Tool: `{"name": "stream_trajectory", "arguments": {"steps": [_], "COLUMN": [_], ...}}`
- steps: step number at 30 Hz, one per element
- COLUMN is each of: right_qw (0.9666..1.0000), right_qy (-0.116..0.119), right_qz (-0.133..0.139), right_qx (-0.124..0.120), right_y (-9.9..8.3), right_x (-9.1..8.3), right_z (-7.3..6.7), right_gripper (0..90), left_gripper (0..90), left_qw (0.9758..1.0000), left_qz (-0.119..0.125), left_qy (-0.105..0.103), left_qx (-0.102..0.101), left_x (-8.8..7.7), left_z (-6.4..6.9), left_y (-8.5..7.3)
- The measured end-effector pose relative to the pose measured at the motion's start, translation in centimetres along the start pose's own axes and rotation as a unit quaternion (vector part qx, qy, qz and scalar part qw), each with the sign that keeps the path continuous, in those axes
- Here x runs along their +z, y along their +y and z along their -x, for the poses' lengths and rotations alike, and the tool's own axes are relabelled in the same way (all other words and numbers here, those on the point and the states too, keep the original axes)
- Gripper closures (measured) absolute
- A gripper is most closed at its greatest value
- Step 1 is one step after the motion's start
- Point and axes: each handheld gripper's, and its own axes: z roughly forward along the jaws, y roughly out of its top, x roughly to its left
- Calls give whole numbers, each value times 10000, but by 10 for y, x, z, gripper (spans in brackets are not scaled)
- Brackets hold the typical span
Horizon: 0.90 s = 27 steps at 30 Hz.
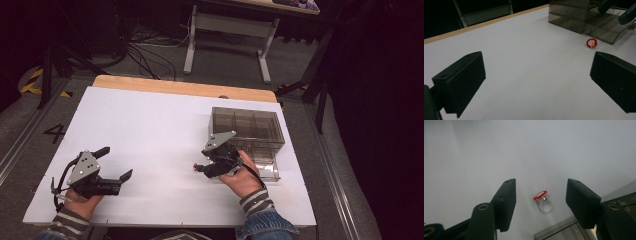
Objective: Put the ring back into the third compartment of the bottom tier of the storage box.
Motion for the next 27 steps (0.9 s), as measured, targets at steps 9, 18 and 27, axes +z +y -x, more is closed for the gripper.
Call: {"name": "stream_trajectory", "arguments": {"steps": [9, 18, 27], "right_qw": [9997, 9986, 9974], "right_qy": [51, -20, -71], "right_qz": [-238, -526, -719], "right_qx": [79, 32, 71], "right_y": [-6, -7, -7], "right_x": [16, 34, 47], "right_z": [3, 2, 3], "right_gripper": [420, 432, 451], "left_gripper": [8, 8, 9], "left_qw": [10000, 10000, 10000], "left_qz": [1, -6, -9], "left_qy": [-2, -3, -4], "left_qx": [3, 8, 9], "left_x": [0, 0, 0], "left_z": [0, 0, 0], "left_y": [0, 0, 0]}}
